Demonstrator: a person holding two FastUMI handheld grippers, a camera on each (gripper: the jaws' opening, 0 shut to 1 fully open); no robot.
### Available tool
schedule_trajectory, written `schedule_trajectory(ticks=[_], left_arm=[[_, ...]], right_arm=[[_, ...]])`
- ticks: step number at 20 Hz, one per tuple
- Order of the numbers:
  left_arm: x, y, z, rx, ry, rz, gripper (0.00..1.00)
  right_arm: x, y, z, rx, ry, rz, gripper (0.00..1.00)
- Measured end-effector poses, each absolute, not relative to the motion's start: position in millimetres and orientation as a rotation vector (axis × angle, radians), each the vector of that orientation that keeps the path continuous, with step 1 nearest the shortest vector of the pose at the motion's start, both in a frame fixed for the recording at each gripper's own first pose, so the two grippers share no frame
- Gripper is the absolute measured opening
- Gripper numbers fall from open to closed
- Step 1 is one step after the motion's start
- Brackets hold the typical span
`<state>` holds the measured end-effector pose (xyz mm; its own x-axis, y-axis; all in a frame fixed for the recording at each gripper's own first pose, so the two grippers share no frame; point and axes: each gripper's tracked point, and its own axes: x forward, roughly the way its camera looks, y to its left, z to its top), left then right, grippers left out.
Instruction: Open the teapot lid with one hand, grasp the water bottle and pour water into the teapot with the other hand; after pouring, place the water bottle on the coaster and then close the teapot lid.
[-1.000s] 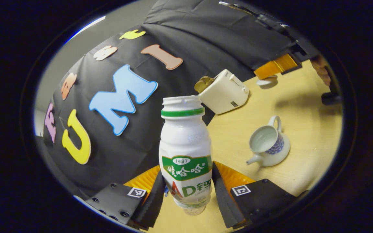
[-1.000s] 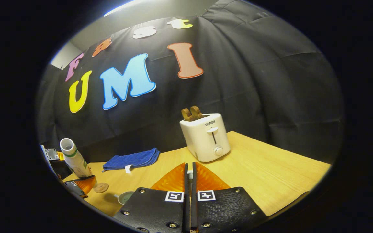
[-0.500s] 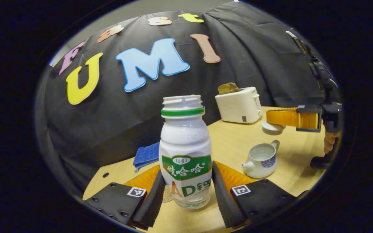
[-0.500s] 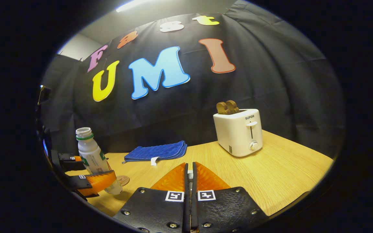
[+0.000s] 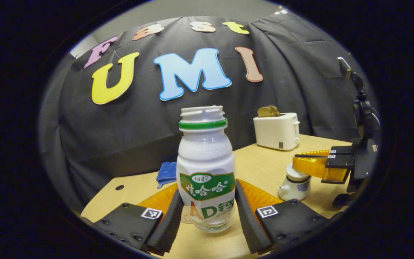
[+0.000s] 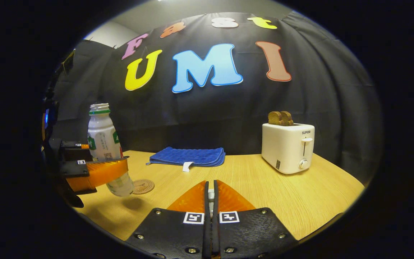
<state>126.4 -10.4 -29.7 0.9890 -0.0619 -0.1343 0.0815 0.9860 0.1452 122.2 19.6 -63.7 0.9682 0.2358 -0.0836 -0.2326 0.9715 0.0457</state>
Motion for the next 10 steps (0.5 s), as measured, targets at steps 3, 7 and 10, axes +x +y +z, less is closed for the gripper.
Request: schedule_trajectory(ticks=[3, 7, 10], left_arm=[[127.6, 1.2, -31.1, 0.130, 0.133, -0.056, 0.86], [129.6, 9.4, -35.9, 0.110, 0.144, -0.046, 0.86], [131.9, 12.1, -38.6, 0.094, 0.150, -0.041, 0.86]], right_arm=[[122.2, 21.3, -66.9, 0.032, 0.097, 0.238, 0.01], [121.4, 19.5, -68.4, 0.036, 0.101, 0.232, 0.01], [122.3, 19.5, -77.9, 0.022, 0.130, 0.225, 0.01]])
